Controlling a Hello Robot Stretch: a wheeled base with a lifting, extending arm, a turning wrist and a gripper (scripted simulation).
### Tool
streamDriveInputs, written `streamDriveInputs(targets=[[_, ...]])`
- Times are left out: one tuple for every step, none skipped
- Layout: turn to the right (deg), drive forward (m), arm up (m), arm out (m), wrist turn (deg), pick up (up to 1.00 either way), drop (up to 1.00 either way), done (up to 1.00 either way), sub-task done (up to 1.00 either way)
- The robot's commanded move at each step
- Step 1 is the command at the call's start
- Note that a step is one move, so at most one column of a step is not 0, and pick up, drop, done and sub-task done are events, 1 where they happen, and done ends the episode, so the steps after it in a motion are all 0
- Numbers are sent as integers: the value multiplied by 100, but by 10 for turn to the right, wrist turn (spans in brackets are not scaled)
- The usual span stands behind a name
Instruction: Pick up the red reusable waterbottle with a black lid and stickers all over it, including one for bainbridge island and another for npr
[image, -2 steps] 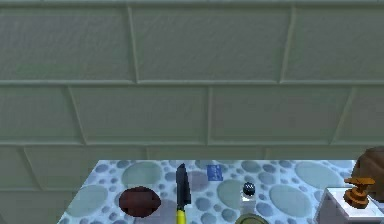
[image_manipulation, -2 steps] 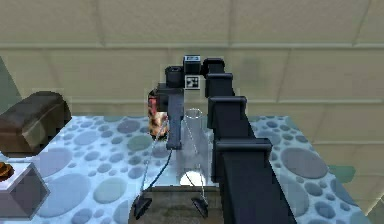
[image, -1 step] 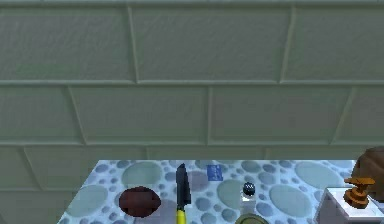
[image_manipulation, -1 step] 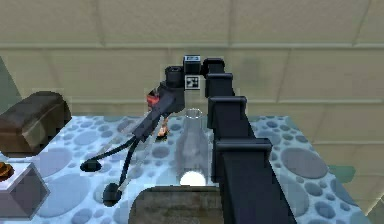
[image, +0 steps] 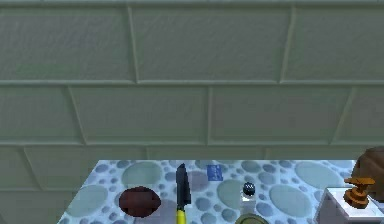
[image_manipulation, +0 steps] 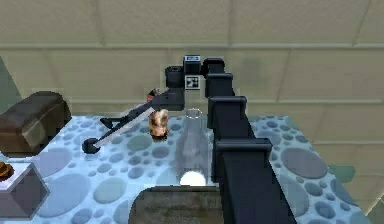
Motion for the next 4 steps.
streamDriveInputs(targets=[[0,0,0,0,450,0,0,0,0],[0,0,0,0,210,0,0,0,0],[0,0,0,0,0,100,0,0,0],[0,0,0,0,0,0,0,100,0]])
